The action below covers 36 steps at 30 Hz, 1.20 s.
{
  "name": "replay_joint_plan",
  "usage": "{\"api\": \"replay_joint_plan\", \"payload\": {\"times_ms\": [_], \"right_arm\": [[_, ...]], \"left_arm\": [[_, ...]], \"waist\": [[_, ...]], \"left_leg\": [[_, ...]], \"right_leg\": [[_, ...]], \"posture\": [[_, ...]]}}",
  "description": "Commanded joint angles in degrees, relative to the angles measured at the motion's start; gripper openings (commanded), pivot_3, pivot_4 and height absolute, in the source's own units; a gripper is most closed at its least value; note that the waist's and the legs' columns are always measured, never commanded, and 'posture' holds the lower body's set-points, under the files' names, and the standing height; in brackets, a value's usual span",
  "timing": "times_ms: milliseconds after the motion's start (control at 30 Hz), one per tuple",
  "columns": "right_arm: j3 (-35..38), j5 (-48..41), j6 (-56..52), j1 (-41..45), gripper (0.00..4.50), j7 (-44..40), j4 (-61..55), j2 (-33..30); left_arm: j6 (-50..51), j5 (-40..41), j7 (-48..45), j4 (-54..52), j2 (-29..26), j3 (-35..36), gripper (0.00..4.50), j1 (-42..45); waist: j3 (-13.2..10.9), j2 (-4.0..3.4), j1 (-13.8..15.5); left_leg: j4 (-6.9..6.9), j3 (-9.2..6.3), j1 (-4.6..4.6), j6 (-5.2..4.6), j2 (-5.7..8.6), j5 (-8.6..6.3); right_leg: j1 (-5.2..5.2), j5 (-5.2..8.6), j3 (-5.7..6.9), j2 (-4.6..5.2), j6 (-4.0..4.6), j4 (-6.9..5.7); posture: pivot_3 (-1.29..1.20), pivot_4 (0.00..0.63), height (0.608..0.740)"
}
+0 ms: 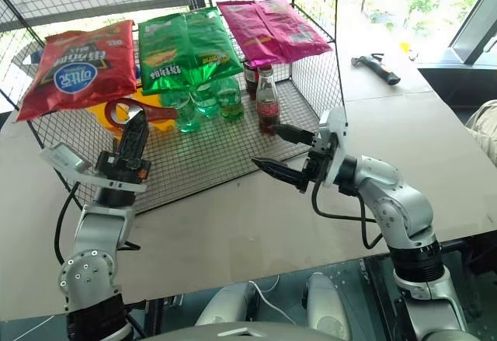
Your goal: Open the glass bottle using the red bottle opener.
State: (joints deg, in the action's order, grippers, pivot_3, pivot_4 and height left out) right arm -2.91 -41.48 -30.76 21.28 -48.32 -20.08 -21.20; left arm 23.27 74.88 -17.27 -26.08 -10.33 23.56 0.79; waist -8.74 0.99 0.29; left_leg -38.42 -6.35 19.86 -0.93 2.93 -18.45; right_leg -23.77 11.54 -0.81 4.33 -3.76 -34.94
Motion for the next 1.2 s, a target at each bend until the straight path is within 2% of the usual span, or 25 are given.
{"api": "replay_joint_plan", "payload": {"times_ms": [33, 367, 500, 633, 800, 900, 1000, 1200], "right_arm": [[1.84, -2.38, 2.02, -0.08, 4.50, -0.80, -2.76, 0.87], [1.17, -1.67, 3.39, 0.48, 4.50, 0.53, -3.53, 1.82], [-1.39, 5.10, 3.61, 0.56, 4.50, 2.66, -1.69, -0.37], [-3.72, 4.50, -4.51, 1.47, 4.50, 2.59, -1.99, -4.25], [-5.11, 2.10, -15.85, 4.17, 4.50, 2.59, -2.70, -9.22], [-4.97, -2.46, -22.45, 5.79, 4.50, 0.80, -3.69, -11.15], [-5.47, -6.56, -28.21, 6.95, 4.50, -1.60, -5.54, -13.70], [-3.32, -13.86, -35.49, 8.87, 4.50, -0.31, -6.51, -13.86]], "left_arm": [[1.64, 2.94, -2.03, -3.53, -1.23, -1.44, 0.07, -1.32], [0.77, 2.78, -1.80, -3.68, -1.60, -1.75, 0.07, -1.82], [4.69, -1.03, -6.43, -5.80, -4.26, -8.14, 0.07, -3.99], [7.41, -4.79, -13.82, -5.53, -8.65, -14.19, 0.07, -3.81], [8.55, -8.60, -21.07, -2.48, -12.71, -17.12, 0.07, -2.05], [8.66, -12.06, -25.39, 0.14, -14.36, -19.23, 0.07, -0.02], [8.33, -14.46, -27.99, 2.41, -14.53, -20.50, 0.07, 2.15], [7.98, -17.86, -29.80, 3.38, -13.55, -22.22, 0.07, 2.71]], "waist": [[0.00, 0.00, 0.02], [-0.01, -0.02, 0.17], [-0.01, -0.02, 0.18], [-0.05, -0.08, 0.34], [-0.08, -0.14, 0.04], [-0.09, -0.15, 0.06], [-0.09, -0.14, 0.21], [-0.09, -0.14, 0.34]], "left_leg": [[0.00, 0.00, 0.00, 0.00, 0.00, 0.00], [0.00, 0.00, 0.00, 0.00, 0.00, 0.00], [0.01, 0.00, 0.00, 0.00, 0.00, 0.00], [0.02, 0.06, 0.01, 0.00, 0.07, 0.00], [0.08, 0.12, -0.03, 0.00, -0.05, 0.00], [0.10, 0.11, -0.03, 0.00, -0.07, 0.00], [0.10, 0.10, 0.00, -0.01, -0.06, -0.01], [0.12, 0.09, 0.06, -0.05, -0.06, -0.03]], "right_leg": [[0.00, 0.00, 0.00, -0.01, 0.00, 0.00], [0.00, 0.00, -0.01, -0.03, 0.00, 0.00], [0.00, 0.00, -0.01, -0.03, 0.01, 0.01], [0.00, 0.01, -0.06, -0.02, 0.01, 0.02], [-0.02, 0.01, -0.10, -0.11, 0.02, 0.03], [-0.02, 0.01, -0.09, -0.12, 0.02, 0.06], [-0.02, 0.01, -0.08, -0.11, 0.02, 0.11], [-0.04, 0.01, -0.09, -0.07, 0.02, 0.18]], "posture": [[0.00, 0.150, 0.740], [0.00, 0.150, 0.740], [0.00, 0.150, 0.740], [0.00, 0.150, 0.740], [0.00, 0.150, 0.740], [0.00, 0.150, 0.740], [0.00, 0.150, 0.740], [0.00, 0.150, 0.740]]}}
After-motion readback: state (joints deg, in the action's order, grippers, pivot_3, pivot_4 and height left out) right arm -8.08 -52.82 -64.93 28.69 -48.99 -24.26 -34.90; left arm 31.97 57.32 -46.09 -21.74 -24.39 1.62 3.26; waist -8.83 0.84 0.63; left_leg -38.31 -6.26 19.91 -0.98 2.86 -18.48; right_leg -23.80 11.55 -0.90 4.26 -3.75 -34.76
